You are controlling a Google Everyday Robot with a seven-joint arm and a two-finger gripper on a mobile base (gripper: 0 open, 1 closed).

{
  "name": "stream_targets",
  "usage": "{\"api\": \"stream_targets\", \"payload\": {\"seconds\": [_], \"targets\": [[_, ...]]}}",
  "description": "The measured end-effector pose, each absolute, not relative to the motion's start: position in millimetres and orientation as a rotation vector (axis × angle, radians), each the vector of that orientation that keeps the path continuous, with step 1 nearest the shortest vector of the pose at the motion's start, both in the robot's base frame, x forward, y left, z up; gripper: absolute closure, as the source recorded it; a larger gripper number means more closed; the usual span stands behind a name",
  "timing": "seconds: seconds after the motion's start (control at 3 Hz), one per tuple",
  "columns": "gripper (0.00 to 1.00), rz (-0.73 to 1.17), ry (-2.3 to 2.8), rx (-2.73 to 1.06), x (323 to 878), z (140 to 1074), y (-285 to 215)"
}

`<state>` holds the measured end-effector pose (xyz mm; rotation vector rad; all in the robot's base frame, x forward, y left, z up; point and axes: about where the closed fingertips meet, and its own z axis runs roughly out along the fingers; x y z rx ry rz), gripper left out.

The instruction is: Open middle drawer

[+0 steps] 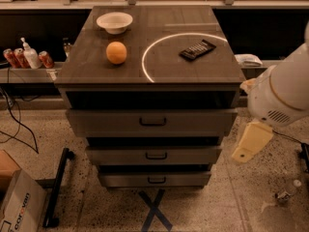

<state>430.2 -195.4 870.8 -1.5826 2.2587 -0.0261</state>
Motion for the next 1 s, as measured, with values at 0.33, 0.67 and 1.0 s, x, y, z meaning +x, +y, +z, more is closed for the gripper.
{"api": "stream_targets", "payload": {"seconds": [0.33,0.67,1.0], "targets": [[0.0,-0.039,2.256,-1.553,427.0,852.4,-184.8],[0.0,-0.032,2.242,-1.529,425.1,831.9,-176.7],[0.0,-0.005,2.223,-1.492,423.7,814.5,-169.5]]}}
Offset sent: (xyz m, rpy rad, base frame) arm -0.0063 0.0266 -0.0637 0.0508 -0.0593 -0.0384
